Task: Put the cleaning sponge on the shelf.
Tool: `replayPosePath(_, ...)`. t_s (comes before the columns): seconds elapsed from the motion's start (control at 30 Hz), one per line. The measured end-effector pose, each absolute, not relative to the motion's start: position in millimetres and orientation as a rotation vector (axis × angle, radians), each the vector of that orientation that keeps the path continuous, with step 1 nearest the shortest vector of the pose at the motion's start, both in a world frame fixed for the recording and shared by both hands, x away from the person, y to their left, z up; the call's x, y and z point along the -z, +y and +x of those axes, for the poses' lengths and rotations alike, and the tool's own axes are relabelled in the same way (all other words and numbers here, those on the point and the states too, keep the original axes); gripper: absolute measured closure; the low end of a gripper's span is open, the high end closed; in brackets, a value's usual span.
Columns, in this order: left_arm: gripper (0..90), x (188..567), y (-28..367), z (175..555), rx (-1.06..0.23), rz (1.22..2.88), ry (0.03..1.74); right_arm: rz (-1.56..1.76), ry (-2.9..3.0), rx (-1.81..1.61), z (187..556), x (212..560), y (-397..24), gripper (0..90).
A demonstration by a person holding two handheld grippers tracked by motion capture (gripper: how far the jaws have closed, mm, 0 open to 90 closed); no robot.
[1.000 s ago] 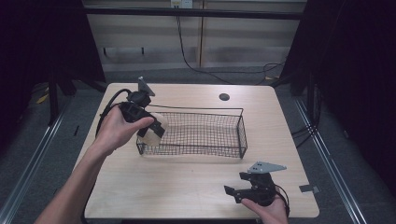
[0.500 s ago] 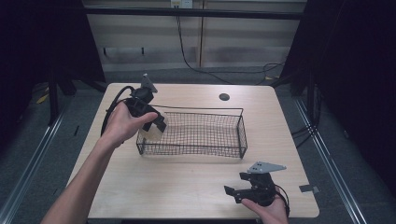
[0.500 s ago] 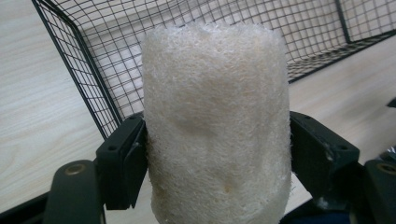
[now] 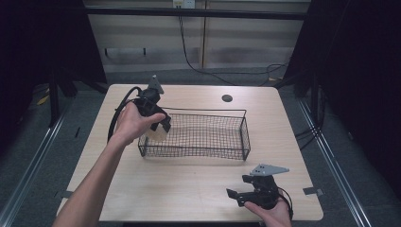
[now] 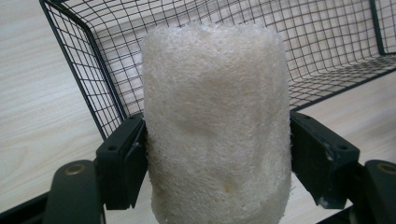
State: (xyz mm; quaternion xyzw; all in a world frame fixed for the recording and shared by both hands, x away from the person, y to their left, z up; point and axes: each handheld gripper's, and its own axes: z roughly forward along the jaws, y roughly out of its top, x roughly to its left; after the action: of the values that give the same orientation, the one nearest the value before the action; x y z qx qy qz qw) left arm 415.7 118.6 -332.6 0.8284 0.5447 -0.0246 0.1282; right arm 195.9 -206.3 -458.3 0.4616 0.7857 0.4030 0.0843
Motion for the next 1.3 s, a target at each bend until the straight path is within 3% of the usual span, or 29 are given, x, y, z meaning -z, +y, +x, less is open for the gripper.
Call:
replayPosePath(0.43,26.2,357,120,433,0.081,2.355,1.76,1.376,2.349,-1.206,195,458,-207,18.4)
replayPosePath(1.3,26.2,399,117,442,0.103,2.382,1.863,1.379,2.359,-1.198,196,460,-206,18.7)
